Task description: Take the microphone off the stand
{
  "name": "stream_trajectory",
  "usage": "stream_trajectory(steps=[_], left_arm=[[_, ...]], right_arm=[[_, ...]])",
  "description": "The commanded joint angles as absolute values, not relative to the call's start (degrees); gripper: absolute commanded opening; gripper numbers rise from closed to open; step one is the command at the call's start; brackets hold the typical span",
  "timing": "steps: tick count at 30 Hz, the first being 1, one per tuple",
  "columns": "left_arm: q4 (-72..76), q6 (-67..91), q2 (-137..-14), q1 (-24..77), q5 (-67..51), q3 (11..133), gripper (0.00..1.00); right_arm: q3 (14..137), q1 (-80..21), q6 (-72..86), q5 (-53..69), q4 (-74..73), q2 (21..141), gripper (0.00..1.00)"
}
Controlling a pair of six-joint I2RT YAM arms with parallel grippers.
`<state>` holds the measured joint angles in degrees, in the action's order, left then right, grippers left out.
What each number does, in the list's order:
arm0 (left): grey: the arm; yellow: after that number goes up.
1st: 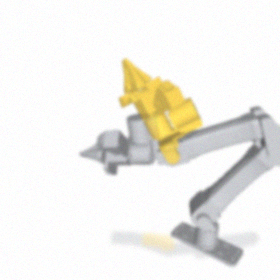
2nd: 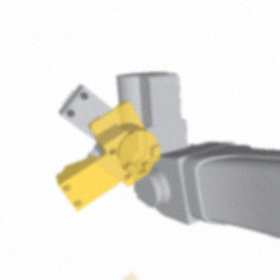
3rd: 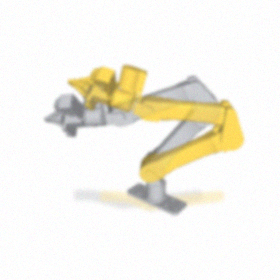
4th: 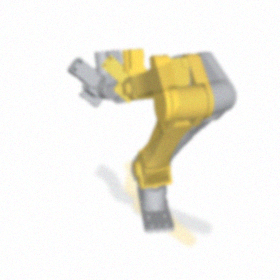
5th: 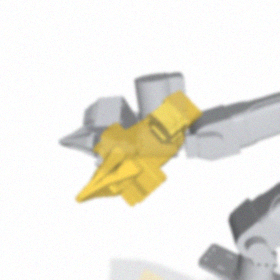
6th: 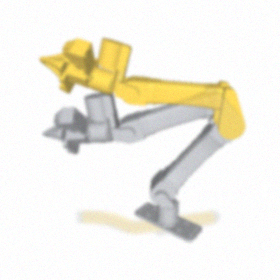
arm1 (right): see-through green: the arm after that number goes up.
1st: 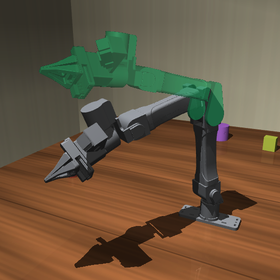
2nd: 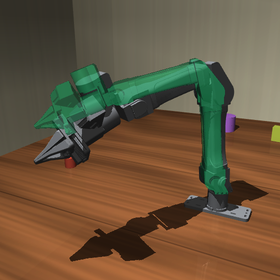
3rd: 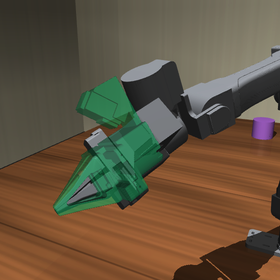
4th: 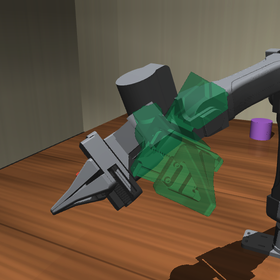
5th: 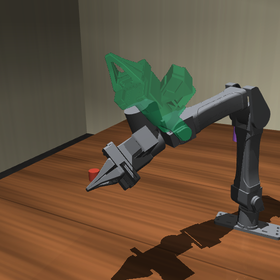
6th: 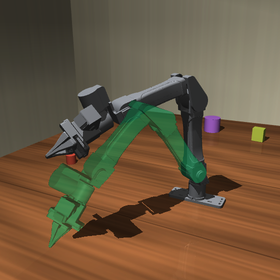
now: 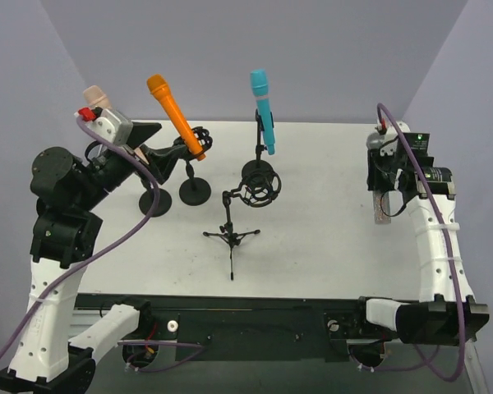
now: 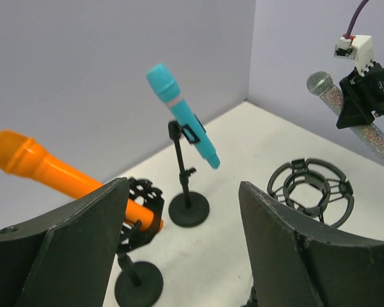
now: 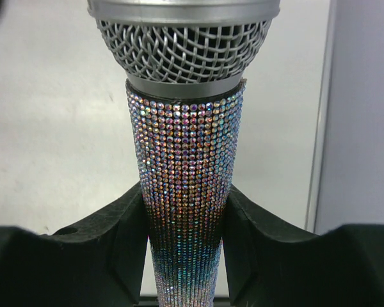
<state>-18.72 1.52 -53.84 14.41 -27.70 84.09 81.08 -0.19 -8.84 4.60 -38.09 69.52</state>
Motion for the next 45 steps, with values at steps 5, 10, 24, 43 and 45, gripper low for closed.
stream_trajectory(steps=[5,10,24,43,45], left_arm=[[-22.4,1.5,-52.1,12.9,-31.6,78.8,0.80],[-23.4,1.3,-51.2,12.2,-32.1,77.2,0.80],[-27.5,-1.9,-52.6,11.3,-32.6,78.4,0.80],[-31.4,-3.1,-52.4,10.2,-42.0,77.9,0.82],[-33.6,-5.2,-50.7,10.3,-44.0,76.0,0.82]], right_arm=[[64.9,12.1,-9.2,13.7,-40.3,75.2,0.00],[58.9,12.7,-9.1,14.1,-34.7,80.3,0.00],[59.1,14.3,-15.2,7.5,-28.0,94.9,0.13],[66.1,15.9,-9.2,12.7,-38.7,90.8,1.00],[73.0,15.9,-9.1,16.7,-44.3,87.9,1.00]])
